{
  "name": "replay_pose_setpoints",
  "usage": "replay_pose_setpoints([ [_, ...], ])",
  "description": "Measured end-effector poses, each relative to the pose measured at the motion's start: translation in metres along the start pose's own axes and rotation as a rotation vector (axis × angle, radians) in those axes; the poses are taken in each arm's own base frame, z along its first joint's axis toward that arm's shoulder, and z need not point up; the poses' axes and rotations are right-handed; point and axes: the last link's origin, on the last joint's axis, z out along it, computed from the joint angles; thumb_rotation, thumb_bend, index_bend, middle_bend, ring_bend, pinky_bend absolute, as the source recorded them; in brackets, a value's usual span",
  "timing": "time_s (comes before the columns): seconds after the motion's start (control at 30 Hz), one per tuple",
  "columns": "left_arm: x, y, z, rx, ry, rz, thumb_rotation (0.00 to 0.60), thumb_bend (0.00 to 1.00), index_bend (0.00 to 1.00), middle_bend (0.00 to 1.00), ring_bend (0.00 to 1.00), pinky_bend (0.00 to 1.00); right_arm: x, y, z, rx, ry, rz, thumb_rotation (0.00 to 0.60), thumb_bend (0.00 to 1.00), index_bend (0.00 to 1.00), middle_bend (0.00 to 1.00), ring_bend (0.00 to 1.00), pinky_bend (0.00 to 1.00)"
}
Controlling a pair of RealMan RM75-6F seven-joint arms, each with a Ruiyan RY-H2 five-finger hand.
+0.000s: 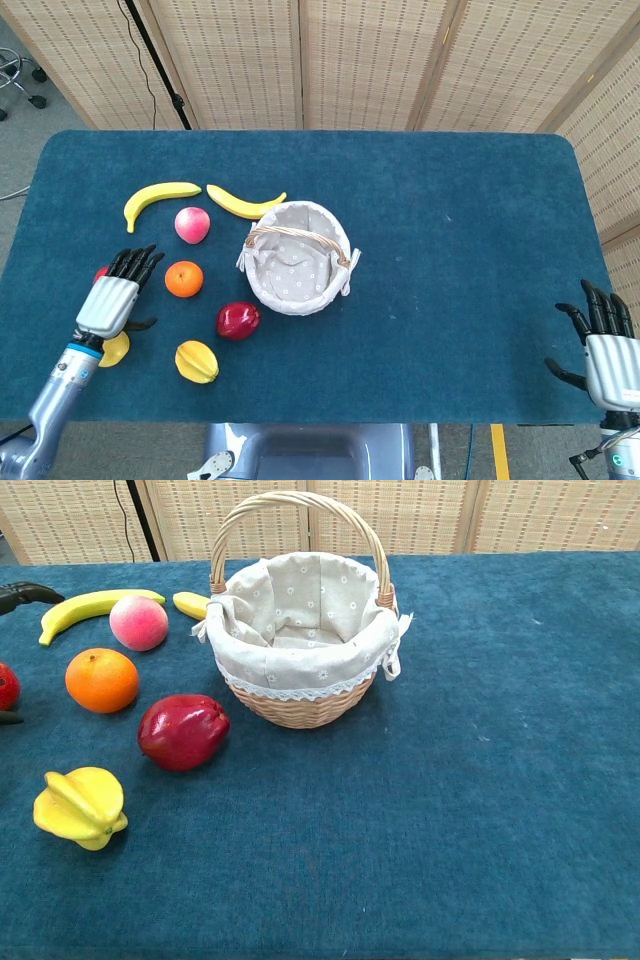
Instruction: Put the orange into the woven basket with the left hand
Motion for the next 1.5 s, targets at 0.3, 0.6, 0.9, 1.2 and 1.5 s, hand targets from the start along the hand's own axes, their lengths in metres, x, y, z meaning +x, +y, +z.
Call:
replay_pose_setpoints([
  [0.3,-0.032,-0.002,0.032,-0.010,-0.021,-0.056,0.600,0.02,0.12,0.00,0.00,0.06,0.001,-0.002,-0.002,0.013,-0.003,0.017,0.600,0.00,0.25,0.00,0.00,0.00],
  [0.6,-0.054,0.006,0.051,-0.025,0.028,-0.058,0.600,0.16,0.48,0.28,0.30,0.35,0.002,-0.005,-0.004,0.030,-0.009,0.034,0.600,0.00,0.25,0.00,0.00,0.00],
  [0.9,-0.057,0.011,0.053,-0.019,0.133,-0.084,0.600,0.30,0.69,0.51,0.49,0.48,0.004,-0.004,-0.005,0.036,-0.011,0.048,0.600,0.00,0.25,0.00,0.00,0.00],
  [1.2,-0.022,0.016,0.031,-0.052,0.232,-0.095,0.600,0.30,0.69,0.51,0.50,0.48,0.003,-0.002,-0.004,0.025,-0.022,0.056,0.600,0.00,0.25,0.00,0.00,0.00],
  [1.5,0.040,0.056,-0.007,-0.152,0.323,-0.118,0.600,0.30,0.69,0.51,0.50,0.48,0.001,0.000,-0.002,0.013,-0.033,0.061,0.600,0.00,0.25,0.00,0.00,0.00],
])
